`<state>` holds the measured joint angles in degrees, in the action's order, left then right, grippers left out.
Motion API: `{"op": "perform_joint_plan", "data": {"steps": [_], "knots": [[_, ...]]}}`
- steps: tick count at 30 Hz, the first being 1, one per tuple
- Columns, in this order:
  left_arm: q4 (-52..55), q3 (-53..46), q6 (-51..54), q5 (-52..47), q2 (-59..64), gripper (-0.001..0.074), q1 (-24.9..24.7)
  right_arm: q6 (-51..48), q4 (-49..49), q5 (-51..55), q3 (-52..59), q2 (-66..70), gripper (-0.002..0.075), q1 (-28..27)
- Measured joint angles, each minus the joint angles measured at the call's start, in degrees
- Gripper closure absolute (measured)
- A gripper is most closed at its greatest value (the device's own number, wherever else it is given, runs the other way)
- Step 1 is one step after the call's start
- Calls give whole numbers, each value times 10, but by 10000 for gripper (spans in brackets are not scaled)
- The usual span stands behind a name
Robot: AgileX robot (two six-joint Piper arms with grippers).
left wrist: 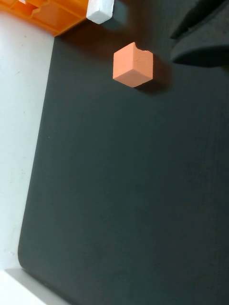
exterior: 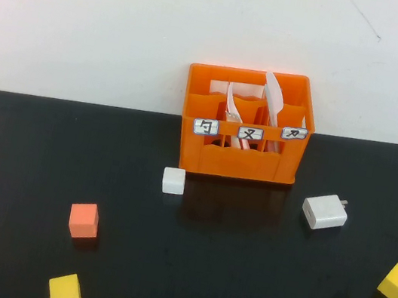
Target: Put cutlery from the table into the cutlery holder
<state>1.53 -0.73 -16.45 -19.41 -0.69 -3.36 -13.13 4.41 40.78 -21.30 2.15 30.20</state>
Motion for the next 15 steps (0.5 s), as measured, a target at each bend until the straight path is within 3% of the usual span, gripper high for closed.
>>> {"op": "perform_joint_plan", "data": {"steps": [11,15], "knots": [[0,0,0,0,0,736,0,0,-5,0,0,0,728,-1],[0,0,0,0,0,736,0,-1,-16,-2,0,0,728,-41]]}}
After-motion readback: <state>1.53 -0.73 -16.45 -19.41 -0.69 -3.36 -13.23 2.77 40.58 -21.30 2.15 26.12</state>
